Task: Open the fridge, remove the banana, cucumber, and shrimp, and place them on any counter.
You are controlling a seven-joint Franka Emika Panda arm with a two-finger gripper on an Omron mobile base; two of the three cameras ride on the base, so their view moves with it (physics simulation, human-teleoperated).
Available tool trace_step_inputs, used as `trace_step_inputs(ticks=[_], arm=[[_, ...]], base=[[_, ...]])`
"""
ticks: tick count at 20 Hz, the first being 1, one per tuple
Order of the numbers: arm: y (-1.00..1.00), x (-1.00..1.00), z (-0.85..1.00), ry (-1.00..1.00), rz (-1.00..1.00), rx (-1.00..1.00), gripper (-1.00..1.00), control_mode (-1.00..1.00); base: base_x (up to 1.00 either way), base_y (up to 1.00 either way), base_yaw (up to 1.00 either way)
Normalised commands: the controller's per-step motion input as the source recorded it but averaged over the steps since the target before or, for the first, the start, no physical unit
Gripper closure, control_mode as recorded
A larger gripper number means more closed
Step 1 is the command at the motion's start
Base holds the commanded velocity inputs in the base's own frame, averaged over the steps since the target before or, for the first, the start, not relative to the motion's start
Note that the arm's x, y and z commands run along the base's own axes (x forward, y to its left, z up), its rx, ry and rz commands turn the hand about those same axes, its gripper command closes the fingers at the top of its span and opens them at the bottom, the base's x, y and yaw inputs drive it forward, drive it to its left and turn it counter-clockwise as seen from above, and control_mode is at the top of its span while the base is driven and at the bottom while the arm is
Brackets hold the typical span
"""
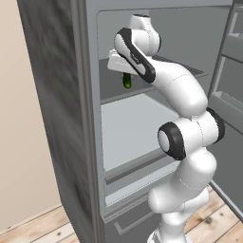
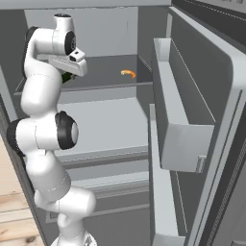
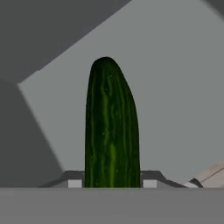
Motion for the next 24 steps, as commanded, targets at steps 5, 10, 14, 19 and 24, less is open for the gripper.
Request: trace_step_inputs(ticks=[5, 10, 14, 19, 24], arm=[[-0.04, 0.0, -0.22, 0.0, 0.0, -0.03, 1.0, -1.0], [-0.36, -0.33, -1.0, -0.06, 0.0, -0.21, 1.0, -1.0], [-0.46, -0.96, -0.41, -0.11, 0.0, -0.06, 1.0, -1.0], [-0.34, -1.0, 0.03, -0.05, 0.0, 0.01, 1.0, -1.0], [-0.1, -1.0, 0.45, -0.03, 0.0, 0.04, 1.0, -1.0]], base=[[0.0, 0.0, 0.0], [0.0, 0.0, 0.0], [0.0, 0.0, 0.0], [0.0, 0.0, 0.0], [0.0, 0.0, 0.0]])
